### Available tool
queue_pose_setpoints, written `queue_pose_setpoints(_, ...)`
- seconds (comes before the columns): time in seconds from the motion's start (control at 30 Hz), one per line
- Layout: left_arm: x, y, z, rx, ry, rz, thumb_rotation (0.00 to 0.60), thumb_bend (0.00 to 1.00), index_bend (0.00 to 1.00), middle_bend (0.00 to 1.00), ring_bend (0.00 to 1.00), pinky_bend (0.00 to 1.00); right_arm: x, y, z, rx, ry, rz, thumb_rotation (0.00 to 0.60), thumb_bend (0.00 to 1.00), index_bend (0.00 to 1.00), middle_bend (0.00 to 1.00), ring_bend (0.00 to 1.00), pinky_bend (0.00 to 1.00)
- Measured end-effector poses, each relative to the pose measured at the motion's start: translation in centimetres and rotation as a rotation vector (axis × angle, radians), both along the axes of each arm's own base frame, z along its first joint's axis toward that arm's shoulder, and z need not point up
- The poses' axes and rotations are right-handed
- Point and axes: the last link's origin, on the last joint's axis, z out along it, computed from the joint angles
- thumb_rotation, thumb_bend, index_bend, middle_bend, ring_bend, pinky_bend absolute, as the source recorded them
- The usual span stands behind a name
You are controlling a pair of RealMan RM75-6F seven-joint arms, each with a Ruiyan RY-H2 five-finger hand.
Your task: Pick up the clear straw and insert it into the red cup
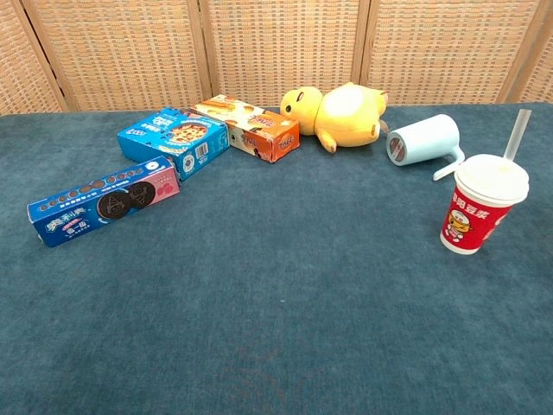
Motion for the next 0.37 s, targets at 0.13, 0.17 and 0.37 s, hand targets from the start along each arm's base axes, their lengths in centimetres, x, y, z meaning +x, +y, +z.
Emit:
queue_pose_setpoints(0.13,0.2,-0.3,0.1,0.021,0.020,-0.004,0.600,0.10,0.00,0.00,0.00,0.00,-1.2,2.9,0.2,-0.084,0.109,0.055,0.600,0.00,0.02,0.00,0.00,0.00)
queue_pose_setpoints(0.17,0.2,-0.4,0.1,0.024,0.021,-0.006,0.600,0.10,0.00,0.00,0.00,0.00,-1.6,3.6,0.2,-0.101,0.124,0.066,0.600,0.00,0.02,0.00,0.00,0.00)
queue_pose_setpoints(0.37,0.7,-1.0,0.0,0.031,0.029,-0.025,0.600,0.10,0.00,0.00,0.00,0.00,-5.0,9.0,-1.7,-0.166,0.203,0.065,0.600,0.00,0.00,0.00,0.00,0.00)
